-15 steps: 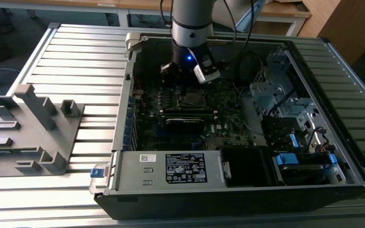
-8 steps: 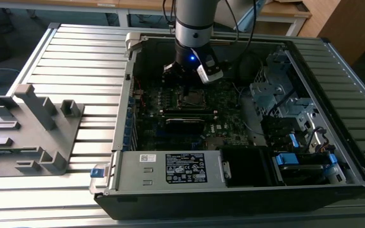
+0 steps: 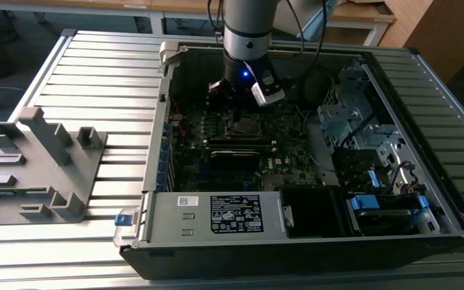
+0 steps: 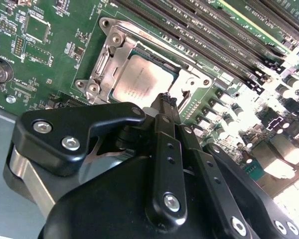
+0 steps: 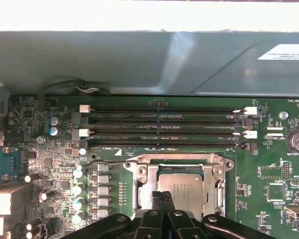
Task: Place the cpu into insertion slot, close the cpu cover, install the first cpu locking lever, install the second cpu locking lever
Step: 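Close the cpu cover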
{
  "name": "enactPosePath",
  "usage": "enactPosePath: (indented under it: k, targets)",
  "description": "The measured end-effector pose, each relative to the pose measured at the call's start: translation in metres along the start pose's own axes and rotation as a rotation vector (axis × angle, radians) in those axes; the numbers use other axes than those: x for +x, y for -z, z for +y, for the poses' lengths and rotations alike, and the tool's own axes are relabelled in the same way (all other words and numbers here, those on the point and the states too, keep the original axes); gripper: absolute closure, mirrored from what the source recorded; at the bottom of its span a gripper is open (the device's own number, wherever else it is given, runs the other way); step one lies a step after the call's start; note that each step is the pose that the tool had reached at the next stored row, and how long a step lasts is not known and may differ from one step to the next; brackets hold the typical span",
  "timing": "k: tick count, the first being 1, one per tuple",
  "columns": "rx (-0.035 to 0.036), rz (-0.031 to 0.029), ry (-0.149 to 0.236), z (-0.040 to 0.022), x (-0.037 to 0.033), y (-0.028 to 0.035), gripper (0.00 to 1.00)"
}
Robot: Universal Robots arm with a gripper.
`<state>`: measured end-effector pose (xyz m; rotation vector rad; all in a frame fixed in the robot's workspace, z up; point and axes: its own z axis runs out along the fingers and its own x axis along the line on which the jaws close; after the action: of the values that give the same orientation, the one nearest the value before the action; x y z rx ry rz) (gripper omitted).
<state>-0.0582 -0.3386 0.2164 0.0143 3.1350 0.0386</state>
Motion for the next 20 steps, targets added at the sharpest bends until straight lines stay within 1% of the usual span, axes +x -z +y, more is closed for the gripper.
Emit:
enactPosePath:
  k: [8,15,20]
  targets:
    - [-0.0001,-0.0001,0.0,0.0,-0.0083,-0.0001,0.9]
    - [0.0,0.0,0.0,0.0001,-0.0089,-0.0001,0.9]
    - [0.0,0.0,0.0,0.0001,-0.0126,-0.0001,0.9]
